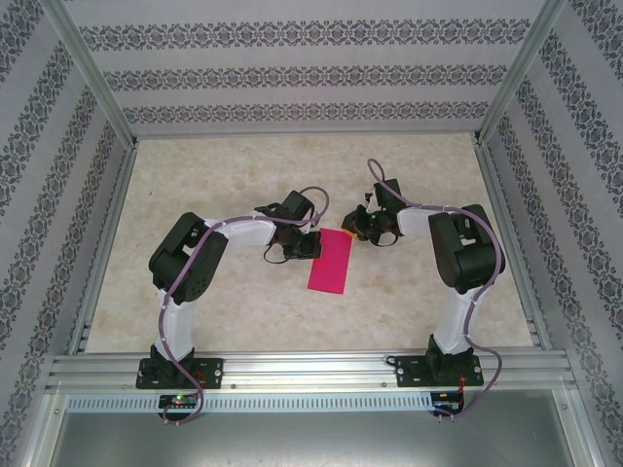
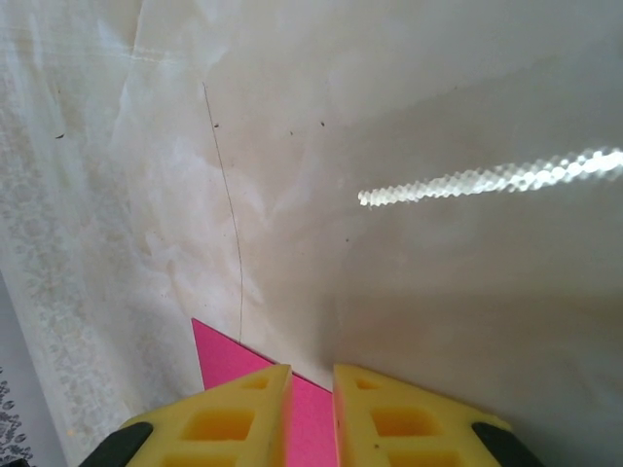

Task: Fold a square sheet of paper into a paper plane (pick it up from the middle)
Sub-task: Fold the square sheet of paper in half at the center of the table.

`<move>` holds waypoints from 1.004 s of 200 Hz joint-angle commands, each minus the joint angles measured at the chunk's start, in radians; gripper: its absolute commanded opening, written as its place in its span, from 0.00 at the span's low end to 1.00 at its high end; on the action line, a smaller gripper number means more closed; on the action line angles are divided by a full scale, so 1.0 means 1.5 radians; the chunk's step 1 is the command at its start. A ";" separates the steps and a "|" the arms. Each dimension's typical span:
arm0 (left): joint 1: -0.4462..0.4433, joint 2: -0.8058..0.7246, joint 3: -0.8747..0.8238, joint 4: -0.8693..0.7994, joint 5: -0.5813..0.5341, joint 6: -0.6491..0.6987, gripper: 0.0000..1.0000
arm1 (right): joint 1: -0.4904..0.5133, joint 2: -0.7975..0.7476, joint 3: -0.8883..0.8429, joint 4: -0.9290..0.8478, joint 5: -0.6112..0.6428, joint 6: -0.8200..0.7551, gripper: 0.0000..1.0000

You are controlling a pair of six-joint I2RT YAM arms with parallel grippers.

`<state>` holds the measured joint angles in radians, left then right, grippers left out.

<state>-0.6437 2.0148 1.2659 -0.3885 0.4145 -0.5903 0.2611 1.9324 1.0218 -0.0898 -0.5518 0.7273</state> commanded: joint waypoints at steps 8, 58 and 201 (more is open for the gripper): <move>-0.014 0.029 -0.003 -0.065 -0.006 0.009 0.00 | -0.003 -0.039 0.009 -0.010 -0.016 -0.003 0.20; -0.014 0.030 -0.001 -0.061 0.002 0.008 0.00 | -0.004 -0.061 -0.035 0.044 0.008 0.019 0.20; -0.025 -0.023 -0.011 -0.042 0.024 -0.021 0.00 | 0.017 -0.194 -0.086 -0.066 0.085 -0.017 0.24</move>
<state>-0.6487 2.0148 1.2682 -0.3981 0.4400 -0.5961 0.2623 1.7638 0.9474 -0.1307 -0.5060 0.7288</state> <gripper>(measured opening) 0.067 0.226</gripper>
